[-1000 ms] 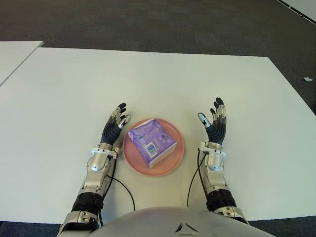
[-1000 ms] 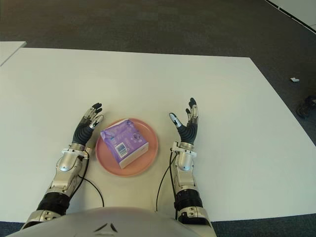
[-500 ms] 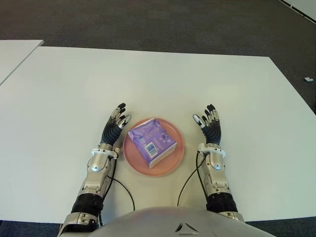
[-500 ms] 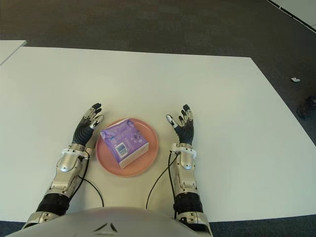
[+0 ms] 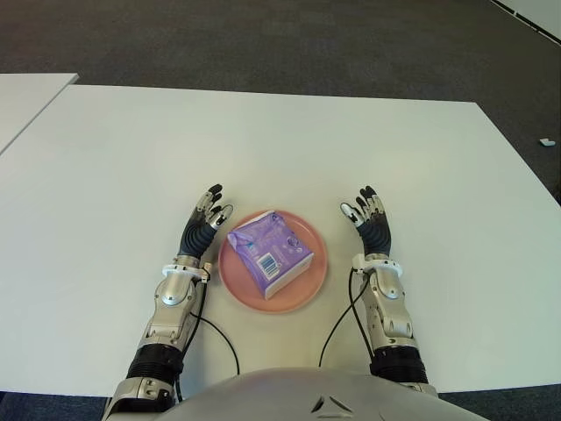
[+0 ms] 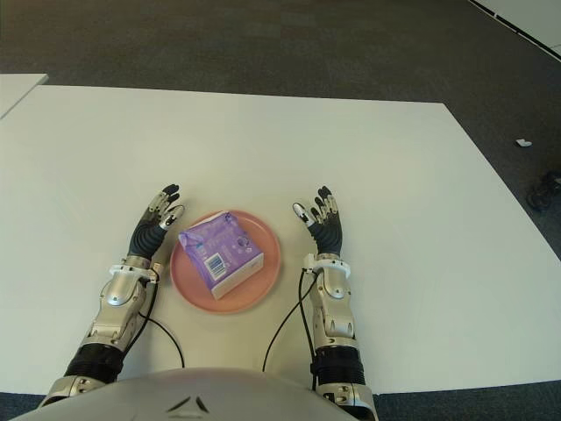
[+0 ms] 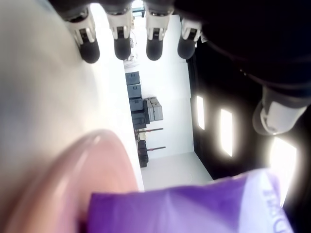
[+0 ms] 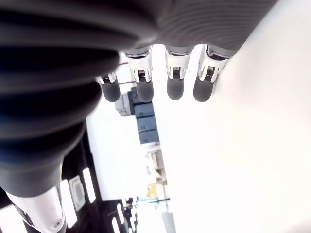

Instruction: Put the tissue paper into the plate.

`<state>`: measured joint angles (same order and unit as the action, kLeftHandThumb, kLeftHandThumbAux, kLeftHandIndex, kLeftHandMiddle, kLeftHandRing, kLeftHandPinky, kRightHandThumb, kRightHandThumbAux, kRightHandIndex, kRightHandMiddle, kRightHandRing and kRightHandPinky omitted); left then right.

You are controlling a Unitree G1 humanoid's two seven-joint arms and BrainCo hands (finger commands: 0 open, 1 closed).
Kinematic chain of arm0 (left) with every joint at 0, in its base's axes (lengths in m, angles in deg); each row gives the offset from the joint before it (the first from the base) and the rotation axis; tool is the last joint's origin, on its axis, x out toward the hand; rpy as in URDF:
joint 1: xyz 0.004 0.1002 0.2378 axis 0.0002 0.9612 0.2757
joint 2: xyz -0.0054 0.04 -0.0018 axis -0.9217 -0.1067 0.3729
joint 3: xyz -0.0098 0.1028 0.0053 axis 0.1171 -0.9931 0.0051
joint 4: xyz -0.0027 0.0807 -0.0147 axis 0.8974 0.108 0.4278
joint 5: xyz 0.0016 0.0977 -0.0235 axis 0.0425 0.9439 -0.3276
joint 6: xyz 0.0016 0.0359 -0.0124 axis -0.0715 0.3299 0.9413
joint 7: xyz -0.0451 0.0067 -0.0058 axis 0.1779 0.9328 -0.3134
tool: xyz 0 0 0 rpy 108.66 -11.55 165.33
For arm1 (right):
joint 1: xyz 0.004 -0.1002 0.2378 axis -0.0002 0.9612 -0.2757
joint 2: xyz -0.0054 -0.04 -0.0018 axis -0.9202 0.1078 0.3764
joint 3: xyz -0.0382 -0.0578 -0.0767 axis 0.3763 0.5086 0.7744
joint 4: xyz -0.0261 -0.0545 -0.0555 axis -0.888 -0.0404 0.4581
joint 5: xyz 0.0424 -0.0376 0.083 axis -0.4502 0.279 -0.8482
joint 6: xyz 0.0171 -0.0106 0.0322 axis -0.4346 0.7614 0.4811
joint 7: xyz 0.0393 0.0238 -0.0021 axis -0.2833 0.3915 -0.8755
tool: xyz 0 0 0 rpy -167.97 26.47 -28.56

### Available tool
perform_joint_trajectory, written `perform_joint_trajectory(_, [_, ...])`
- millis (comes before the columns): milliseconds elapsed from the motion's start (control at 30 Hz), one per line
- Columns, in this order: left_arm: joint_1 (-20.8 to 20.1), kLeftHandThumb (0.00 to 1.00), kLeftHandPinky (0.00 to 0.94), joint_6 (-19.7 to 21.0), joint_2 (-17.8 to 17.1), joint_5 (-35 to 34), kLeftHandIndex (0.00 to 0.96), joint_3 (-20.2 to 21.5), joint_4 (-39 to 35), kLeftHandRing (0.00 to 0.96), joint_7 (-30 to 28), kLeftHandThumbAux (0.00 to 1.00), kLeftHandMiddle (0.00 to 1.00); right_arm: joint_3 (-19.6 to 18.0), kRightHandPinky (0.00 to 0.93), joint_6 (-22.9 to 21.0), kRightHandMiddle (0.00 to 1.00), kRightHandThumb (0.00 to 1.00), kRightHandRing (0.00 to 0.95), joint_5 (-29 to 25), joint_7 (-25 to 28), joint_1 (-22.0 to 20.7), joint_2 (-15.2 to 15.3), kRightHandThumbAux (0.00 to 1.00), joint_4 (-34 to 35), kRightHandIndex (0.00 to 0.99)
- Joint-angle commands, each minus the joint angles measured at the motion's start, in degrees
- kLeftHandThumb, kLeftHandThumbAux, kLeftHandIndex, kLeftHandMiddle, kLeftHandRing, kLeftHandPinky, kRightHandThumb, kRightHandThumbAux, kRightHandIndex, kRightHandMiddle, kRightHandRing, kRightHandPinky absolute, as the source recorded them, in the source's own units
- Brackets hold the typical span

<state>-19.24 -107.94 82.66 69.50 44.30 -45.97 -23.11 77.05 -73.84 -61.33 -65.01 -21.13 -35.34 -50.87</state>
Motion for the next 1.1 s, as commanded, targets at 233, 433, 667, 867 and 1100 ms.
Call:
perform_joint_trajectory(233, [2.61,0.000,0.000,1.82,0.64,0.63,0.000,0.01,2.63,0.000,1.32,0.432,0.000,-0.02,0.045,-5.56,0.000,0.170,0.000,-2.74,2.62,1.56,-0.93,0.737,-1.95,0.000])
perform_joint_trajectory(433, [2.51,0.000,0.000,0.97,0.64,0.83,0.000,-0.06,3.17,0.000,1.53,0.437,0.000,1.34,0.043,-6.85,0.000,0.168,0.000,-1.91,5.60,1.76,0.66,0.739,-1.73,0.000])
perform_joint_trajectory(667, [2.48,0.000,0.000,-0.19,0.60,0.62,0.000,-0.36,3.68,0.000,0.80,0.432,0.000,3.31,0.056,-7.52,0.000,0.140,0.006,-0.24,7.75,2.32,2.06,0.761,-0.58,0.000])
perform_joint_trajectory(867, [2.52,0.000,0.000,-0.77,0.51,0.16,0.000,-0.51,3.84,0.000,0.19,0.425,0.000,5.46,0.060,-6.90,0.003,0.132,0.017,1.55,9.29,2.94,3.39,0.766,0.54,0.000])
perform_joint_trajectory(1100, [2.63,0.000,0.000,-0.41,0.51,0.20,0.000,-0.66,3.60,0.000,0.32,0.418,0.000,7.30,0.044,-1.97,0.003,0.097,0.015,4.24,10.03,2.44,4.45,0.724,-3.81,0.000])
